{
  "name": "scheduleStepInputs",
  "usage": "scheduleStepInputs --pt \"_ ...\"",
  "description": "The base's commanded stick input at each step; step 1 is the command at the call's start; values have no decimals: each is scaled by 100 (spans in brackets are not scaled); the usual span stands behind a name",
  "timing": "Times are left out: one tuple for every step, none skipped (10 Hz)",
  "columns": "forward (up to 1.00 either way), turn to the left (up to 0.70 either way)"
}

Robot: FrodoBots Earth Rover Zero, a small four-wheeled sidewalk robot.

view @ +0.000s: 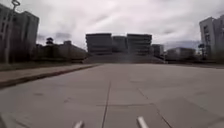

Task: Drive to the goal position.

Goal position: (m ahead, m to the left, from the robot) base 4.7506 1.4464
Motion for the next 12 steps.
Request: scheduleStepInputs --pt "100 0" --pt "100 0" --pt "100 0" --pt "100 0" --pt "100 0" --pt "100 0" --pt "100 0" --pt "100 0" --pt "100 0" --pt "100 0" --pt "100 0" --pt "100 0"
